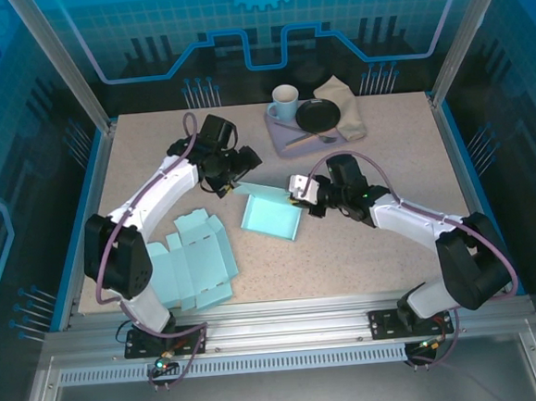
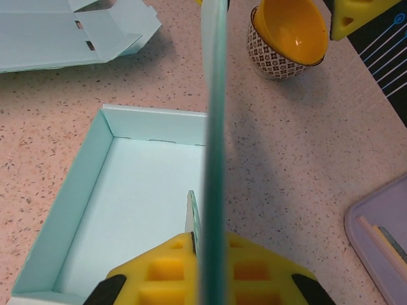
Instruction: Fold the paper box
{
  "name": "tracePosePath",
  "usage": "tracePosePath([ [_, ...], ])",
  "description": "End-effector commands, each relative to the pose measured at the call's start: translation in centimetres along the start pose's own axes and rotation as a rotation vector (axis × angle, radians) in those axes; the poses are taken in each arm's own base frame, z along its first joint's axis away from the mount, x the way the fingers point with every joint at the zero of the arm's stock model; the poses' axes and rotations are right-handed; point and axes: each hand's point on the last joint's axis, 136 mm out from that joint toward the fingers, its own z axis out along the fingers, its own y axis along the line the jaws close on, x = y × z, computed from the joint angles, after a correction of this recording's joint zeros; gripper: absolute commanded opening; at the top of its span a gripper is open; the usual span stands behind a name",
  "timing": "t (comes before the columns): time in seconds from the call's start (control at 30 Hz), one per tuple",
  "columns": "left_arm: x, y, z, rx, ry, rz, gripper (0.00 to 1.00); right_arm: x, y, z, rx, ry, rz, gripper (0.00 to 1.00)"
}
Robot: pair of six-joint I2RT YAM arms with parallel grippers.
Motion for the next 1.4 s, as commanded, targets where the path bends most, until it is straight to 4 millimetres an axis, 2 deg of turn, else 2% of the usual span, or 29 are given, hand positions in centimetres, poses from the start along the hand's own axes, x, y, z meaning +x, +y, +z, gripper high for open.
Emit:
tracePosePath([
  [0.0,0.9,0.2,0.2,0.008,0.047,0.058,0.90,-1.3,-0.4,-1.0,0.004,-0.062,0.008,0.00],
  [0.33,3.4,-2.4,2.1,0.122,0.159,-0.020,0.90,-1.5,-0.6,-0.8,0.001,-0.080,0.053,0.00],
  [0.47,5.2,-4.1,1.9,0.156,0.179,-0.044,0.90,-1.5,-0.6,-0.3,0.005,-0.070,0.059,0.00],
  [0.57,6.3,-5.4,1.9,0.190,0.191,-0.063,0.89,-1.6,0.2,0.1,-0.015,-0.077,0.035,0.00],
  [0.63,6.7,-6.1,2.0,0.206,0.195,-0.069,0.87,-1.8,0.9,0.4,-0.037,-0.088,0.014,0.00],
  [0.77,7.0,-6.8,1.9,0.217,0.193,-0.049,0.77,-1.8,1.7,0.5,-0.069,-0.097,-0.012,0.00],
  [0.9,7.1,-6.4,1.8,0.194,0.166,-0.025,0.65,-1.0,2.0,0.9,-0.065,-0.055,-0.036,0.00],
  [1.07,7.6,-4.3,2.4,0.118,0.131,0.004,0.53,0.6,1.7,1.6,-0.022,0.037,-0.075,0.00],
  [1.37,10.6,-0.2,4.5,-0.001,0.147,0.049,0.49,3.4,3.7,2.4,-0.047,0.173,-0.168,0.02],
])
